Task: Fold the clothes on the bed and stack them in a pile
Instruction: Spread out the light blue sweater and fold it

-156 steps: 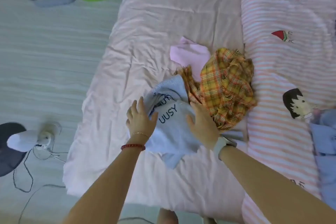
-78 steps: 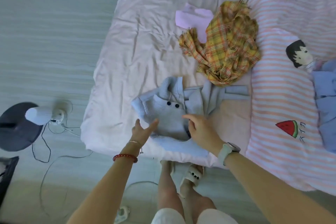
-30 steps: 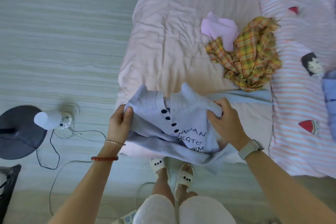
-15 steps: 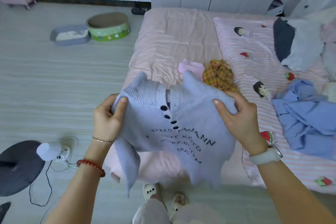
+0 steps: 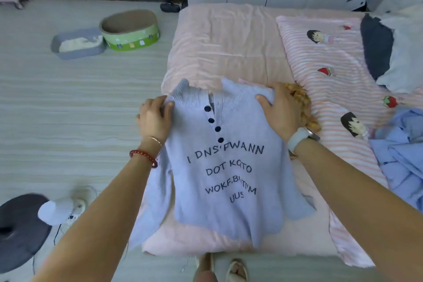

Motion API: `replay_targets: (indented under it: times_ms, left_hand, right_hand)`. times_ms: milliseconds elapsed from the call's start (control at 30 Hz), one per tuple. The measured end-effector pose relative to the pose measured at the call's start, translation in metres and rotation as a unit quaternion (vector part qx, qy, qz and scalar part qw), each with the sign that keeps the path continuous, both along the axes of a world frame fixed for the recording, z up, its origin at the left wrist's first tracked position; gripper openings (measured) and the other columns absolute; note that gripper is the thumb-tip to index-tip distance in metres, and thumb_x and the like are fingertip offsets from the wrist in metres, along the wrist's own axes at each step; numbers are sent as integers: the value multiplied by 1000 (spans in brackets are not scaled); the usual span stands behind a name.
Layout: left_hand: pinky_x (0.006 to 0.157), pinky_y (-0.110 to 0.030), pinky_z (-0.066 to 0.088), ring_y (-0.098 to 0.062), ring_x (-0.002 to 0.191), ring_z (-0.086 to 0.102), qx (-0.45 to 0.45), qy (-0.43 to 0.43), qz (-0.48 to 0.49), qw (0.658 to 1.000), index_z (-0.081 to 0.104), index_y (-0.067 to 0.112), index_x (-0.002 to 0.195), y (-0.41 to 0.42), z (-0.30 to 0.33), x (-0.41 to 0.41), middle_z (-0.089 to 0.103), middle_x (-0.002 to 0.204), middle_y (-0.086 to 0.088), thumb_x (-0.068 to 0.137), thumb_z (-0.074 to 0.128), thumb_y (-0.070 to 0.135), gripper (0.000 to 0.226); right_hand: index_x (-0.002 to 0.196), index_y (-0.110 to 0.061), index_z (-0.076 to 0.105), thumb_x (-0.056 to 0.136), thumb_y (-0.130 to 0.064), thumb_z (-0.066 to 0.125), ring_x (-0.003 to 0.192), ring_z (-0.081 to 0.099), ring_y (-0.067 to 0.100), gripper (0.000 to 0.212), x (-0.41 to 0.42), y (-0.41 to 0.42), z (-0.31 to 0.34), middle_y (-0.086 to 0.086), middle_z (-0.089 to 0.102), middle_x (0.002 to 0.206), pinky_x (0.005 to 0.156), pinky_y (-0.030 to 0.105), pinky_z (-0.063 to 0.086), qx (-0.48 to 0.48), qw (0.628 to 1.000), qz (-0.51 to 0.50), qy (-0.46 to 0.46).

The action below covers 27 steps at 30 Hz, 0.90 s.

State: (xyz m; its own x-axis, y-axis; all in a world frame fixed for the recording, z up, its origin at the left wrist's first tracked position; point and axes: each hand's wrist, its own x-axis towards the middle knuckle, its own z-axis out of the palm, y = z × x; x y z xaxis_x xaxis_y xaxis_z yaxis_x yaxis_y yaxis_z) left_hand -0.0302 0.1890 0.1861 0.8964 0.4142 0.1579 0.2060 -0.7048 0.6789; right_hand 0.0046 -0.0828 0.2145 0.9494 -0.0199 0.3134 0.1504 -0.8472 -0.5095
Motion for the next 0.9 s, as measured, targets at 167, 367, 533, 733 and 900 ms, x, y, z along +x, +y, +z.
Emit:
replay_targets:
  times_ms: [167,367,533,733,900]
  left_hand:
    - [102,-42,29,-33,126,35,-39,120,-19,992,37,14,139,-1,-82,40,39,137,-16,91,54,22,52]
    - [96,-33,37,-35,116,48,-171,327,22,929,46,-5,128,-16,-195,-41,48,126,-25,92,49,8,38]
    - [93,-40,41,-40,110,51,-184,446,151,863,49,-7,119,-29,-254,-118,54,120,-27,90,52,16,37]
    - [68,-41,42,-31,81,52,-214,326,134,911,46,3,79,-49,-269,-160,54,83,-22,80,59,30,29]
    - [51,-13,38,5,55,50,-221,199,66,952,37,10,87,-59,-249,-171,46,63,8,95,50,17,17]
  right_hand:
    - [143,-8,29,94,-25,48,123,37,34,55,47,16,-89,20,38,136,97,41,34,-71,989,-5,133]
    - [139,-4,35,96,-18,45,129,34,31,46,-58,1,-206,16,40,138,105,44,31,18,940,-23,341]
    - [134,-2,42,94,-16,47,124,37,38,43,-143,-40,-263,23,44,132,98,43,34,17,879,-185,438]
    - [136,-2,37,91,-20,53,124,39,37,51,-179,-64,-293,18,42,137,101,45,35,115,846,-252,455]
    - [83,-19,49,92,-15,48,71,50,23,10,-187,-62,-287,0,51,77,57,27,36,206,862,-230,403]
